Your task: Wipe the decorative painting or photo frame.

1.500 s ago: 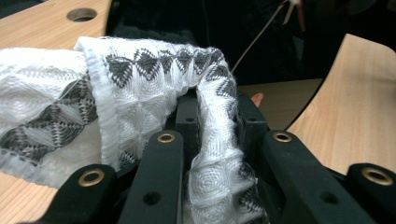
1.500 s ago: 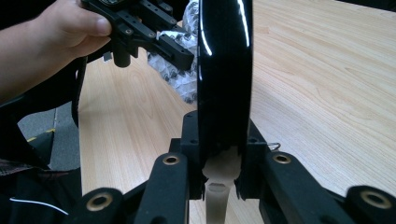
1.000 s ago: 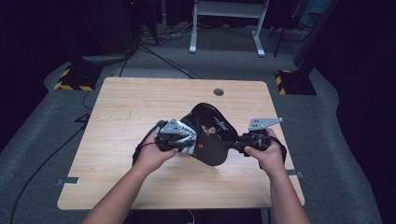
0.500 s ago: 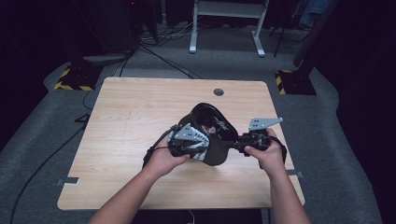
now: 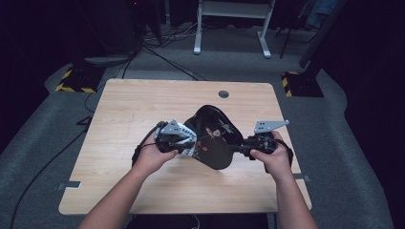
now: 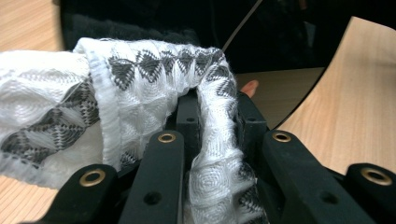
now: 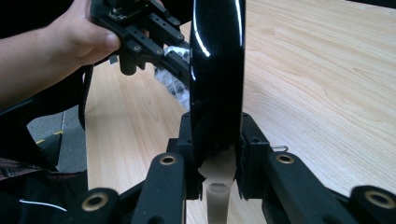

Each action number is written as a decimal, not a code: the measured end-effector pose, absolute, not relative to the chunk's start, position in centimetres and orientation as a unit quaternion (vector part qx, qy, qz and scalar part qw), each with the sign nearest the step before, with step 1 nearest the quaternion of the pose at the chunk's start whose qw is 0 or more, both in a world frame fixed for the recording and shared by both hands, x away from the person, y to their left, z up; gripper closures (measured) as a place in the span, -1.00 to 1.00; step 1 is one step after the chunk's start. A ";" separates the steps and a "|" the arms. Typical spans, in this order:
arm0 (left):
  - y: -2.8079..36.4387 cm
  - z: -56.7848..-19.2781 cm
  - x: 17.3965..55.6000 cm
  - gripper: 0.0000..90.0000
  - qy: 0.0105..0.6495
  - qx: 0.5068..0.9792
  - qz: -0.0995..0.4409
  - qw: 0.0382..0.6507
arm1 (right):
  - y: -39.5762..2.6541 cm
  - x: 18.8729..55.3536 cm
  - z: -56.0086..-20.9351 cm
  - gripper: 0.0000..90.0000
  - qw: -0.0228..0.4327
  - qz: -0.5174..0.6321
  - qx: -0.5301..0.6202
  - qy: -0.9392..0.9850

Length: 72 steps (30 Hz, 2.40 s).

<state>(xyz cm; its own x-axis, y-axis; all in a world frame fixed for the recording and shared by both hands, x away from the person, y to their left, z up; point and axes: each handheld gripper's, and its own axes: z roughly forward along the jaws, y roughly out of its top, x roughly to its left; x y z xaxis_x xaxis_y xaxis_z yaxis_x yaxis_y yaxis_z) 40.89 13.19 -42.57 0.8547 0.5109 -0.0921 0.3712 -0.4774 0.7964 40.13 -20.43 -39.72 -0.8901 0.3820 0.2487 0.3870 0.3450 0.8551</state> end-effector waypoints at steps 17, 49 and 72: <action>10.2 -43.0 39.7 0.70 0.240 0.862 0.059 0.442 | -20.4 40.1 -39.8 0.68 0.001 -0.524 -0.238 -0.818; 13.1 -43.7 40.9 0.70 0.267 0.848 0.070 0.452 | -20.4 40.1 -39.8 0.67 0.003 -0.523 -0.239 -0.818; 7.6 -43.0 38.5 0.70 0.189 0.869 0.061 0.453 | -20.5 40.1 -39.8 0.68 0.004 -0.524 -0.240 -0.817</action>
<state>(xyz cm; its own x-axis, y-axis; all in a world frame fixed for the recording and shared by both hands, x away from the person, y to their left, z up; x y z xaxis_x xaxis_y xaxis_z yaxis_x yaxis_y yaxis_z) 38.55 7.57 -43.00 0.9207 0.3849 -0.0646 0.2736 -0.5186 0.8101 40.13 -20.49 -39.80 -0.8846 0.3882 0.2583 0.3967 0.3354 0.8545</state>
